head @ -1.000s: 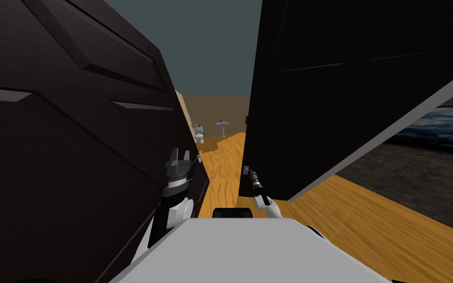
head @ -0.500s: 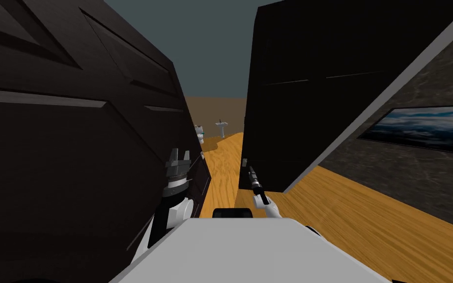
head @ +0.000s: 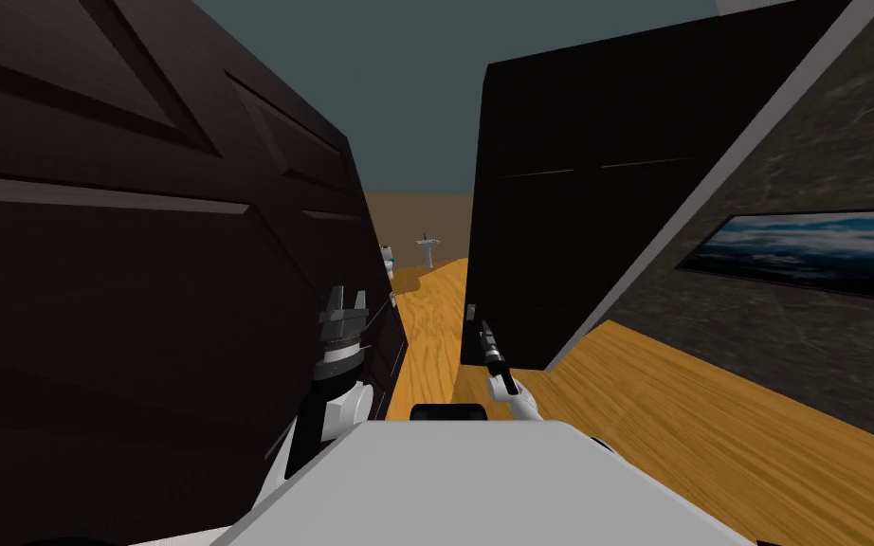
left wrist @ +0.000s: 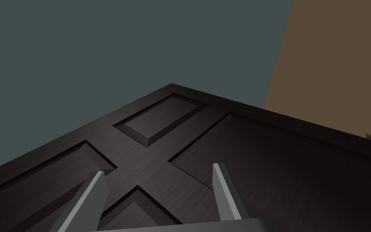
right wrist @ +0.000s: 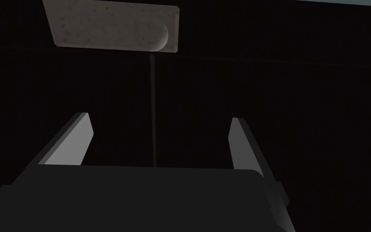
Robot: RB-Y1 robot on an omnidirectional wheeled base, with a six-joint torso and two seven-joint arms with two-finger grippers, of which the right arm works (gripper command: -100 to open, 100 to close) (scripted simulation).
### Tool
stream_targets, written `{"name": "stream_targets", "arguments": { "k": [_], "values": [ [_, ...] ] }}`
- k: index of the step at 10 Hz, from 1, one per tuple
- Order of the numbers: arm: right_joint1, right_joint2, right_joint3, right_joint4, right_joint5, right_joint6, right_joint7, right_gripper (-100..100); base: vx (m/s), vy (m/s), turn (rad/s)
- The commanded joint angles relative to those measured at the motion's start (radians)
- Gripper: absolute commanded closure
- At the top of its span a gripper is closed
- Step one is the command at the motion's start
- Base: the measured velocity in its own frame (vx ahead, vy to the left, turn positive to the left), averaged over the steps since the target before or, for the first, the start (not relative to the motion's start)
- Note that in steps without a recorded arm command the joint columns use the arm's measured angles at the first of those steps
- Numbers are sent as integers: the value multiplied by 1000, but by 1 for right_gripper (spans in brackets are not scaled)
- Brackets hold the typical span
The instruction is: Push the door open
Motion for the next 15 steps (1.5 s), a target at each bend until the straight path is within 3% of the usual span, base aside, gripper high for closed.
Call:
{"name": "stream_targets", "arguments": {
  "k": [1,4,9,10,15],
  "values": [
    [-4,-7,-3,11,-2,-9,0,-100,181,18,21],
    [-1,-10,-8,13,-5,-18,2,-100,207,10,25],
    [0,3,-13,21,-8,-31,5,-100,179,2,19],
    [0,3,-13,21,-8,-31,5,100,-18,2,11],
    [0,3,-13,21,-8,-31,5,100,-12,-1,2]
  ]
}}
